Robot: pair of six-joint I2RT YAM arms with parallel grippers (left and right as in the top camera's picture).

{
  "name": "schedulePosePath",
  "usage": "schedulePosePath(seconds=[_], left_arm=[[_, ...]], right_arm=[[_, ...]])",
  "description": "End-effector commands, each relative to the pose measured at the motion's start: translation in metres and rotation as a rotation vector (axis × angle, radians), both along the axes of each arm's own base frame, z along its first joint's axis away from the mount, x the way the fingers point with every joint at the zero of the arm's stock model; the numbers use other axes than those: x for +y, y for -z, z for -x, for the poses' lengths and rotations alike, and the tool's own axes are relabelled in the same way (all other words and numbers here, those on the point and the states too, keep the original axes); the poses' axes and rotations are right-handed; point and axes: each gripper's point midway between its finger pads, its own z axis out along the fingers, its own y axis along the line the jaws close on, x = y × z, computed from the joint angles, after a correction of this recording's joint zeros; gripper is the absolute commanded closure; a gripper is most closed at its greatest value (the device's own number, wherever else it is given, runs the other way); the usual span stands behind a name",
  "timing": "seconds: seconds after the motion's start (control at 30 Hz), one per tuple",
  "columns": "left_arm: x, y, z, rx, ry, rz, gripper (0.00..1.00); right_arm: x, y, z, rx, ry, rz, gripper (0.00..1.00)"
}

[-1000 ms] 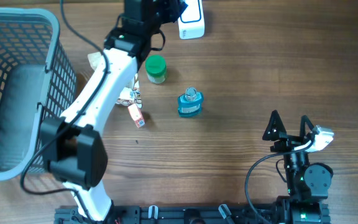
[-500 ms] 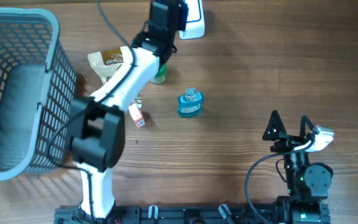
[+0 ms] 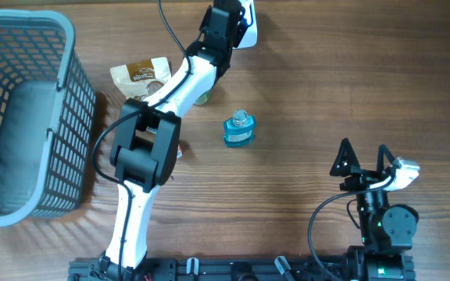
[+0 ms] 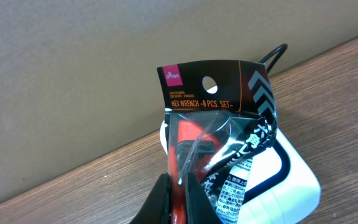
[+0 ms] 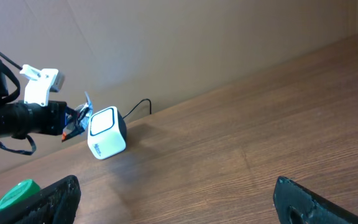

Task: Scan the item barcode
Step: 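Hold the hex wrench packet in front of the white scanner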

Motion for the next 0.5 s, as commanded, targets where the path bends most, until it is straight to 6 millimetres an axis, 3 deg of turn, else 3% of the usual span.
schedulePosePath(seconds=[0.0,0.13,0.23,0.47], left_arm=[[0.0,0.001,-0.006,-0.012,0.013,-0.022,0.96],[0.0,0.018,-0.005,0.02,0.014,-0.036,0.96],[0.001,0.042,-0.002,0.068,0.015,-0.059,0.96],[0.0,0.056,0.009,0.11,0.034,-0.191,0.96]], right_arm=[[0.001,-0.001,0.0,-0.006,-0.005,0.017,0.0],[0.001,-0.001,0.0,-0.006,-0.005,0.017,0.0],[0.001,-0.001,0.0,-0.006,-0.005,0.017,0.0],[0.001,-0.001,0.0,-0.006,-0.005,0.017,0.0]])
